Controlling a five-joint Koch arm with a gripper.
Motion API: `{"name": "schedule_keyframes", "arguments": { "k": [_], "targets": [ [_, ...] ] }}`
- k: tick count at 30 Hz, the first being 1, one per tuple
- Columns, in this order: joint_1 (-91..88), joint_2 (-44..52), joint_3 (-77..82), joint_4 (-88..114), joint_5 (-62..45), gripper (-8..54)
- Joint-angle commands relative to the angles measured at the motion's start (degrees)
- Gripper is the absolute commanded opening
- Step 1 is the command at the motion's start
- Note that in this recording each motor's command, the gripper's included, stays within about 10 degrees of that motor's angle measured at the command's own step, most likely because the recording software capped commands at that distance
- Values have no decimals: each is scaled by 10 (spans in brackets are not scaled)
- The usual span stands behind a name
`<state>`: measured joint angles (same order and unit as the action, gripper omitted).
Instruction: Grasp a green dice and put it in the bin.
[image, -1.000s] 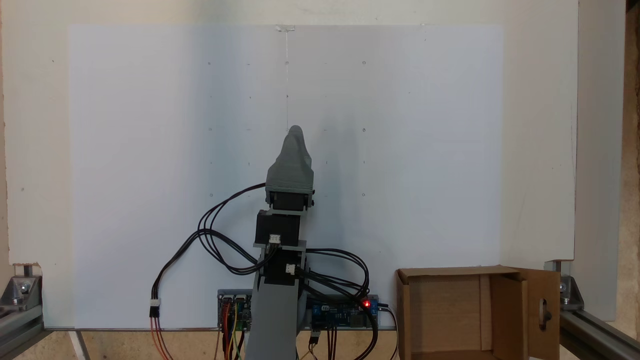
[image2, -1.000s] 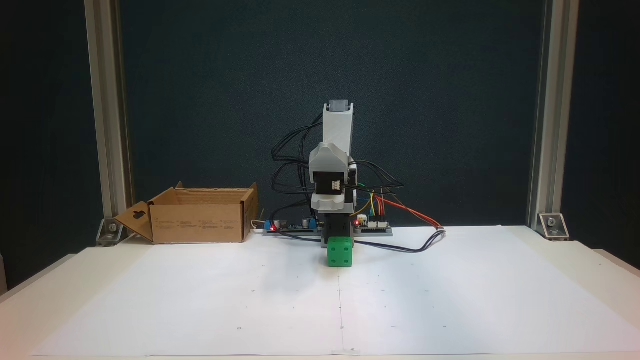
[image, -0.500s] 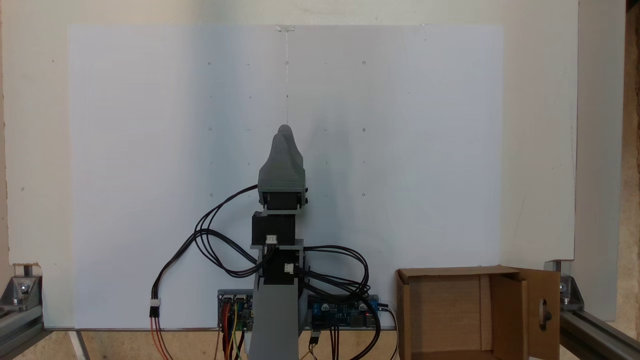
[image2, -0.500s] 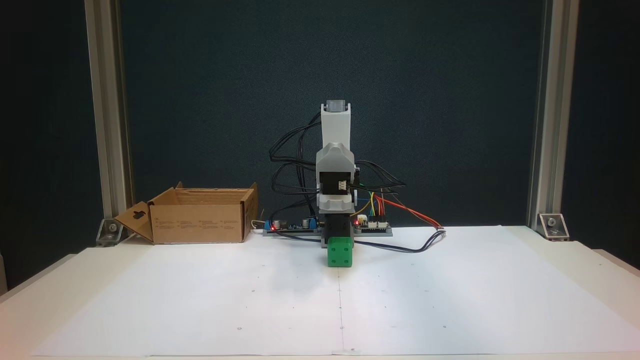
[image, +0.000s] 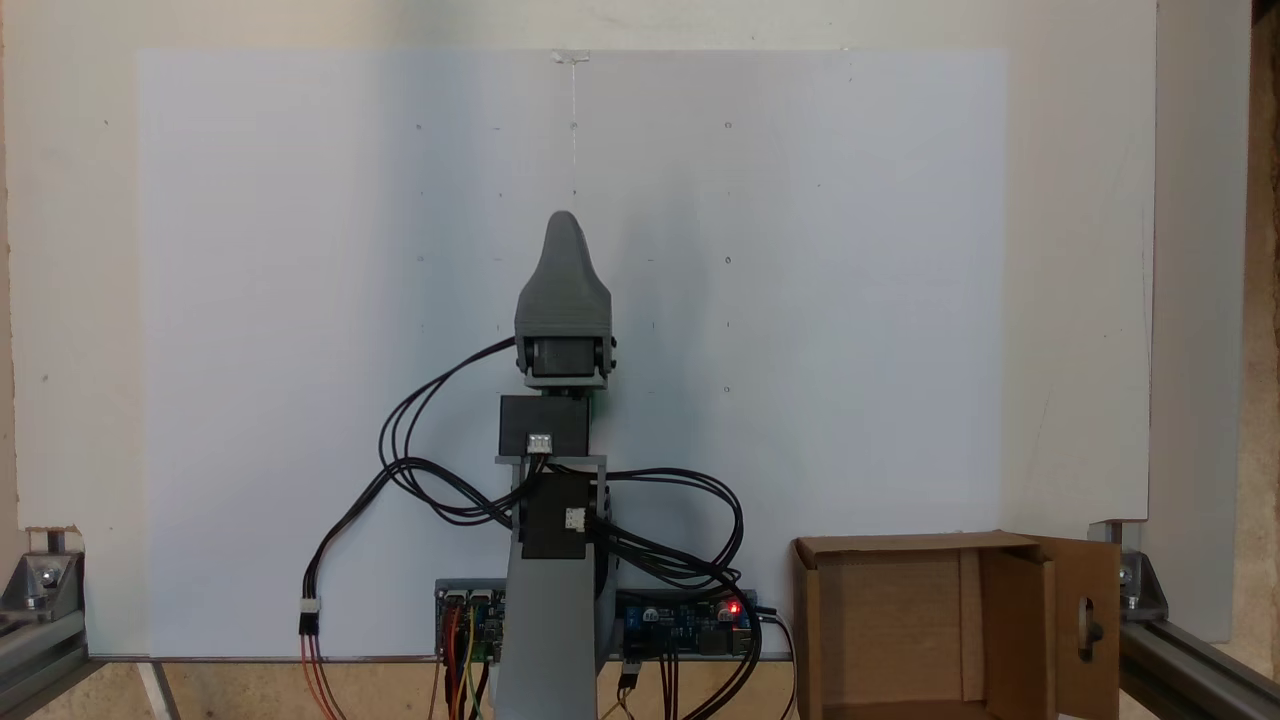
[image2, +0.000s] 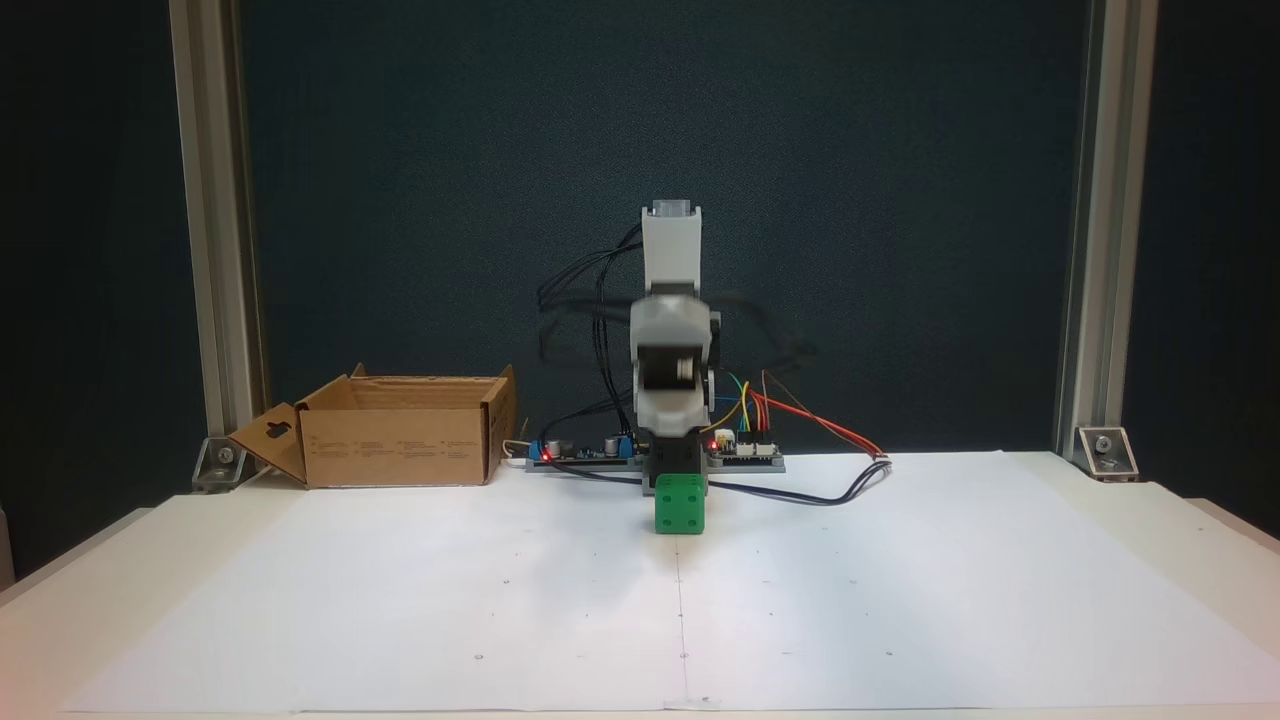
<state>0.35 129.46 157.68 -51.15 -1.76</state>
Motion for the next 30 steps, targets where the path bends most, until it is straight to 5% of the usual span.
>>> {"name": "schedule_keyframes", "arguments": {
  "k": [1,30],
  "targets": [
    [-1,62,-62,82,11,424],
    [8,52,-528,1153,13,424]
  ]
}}
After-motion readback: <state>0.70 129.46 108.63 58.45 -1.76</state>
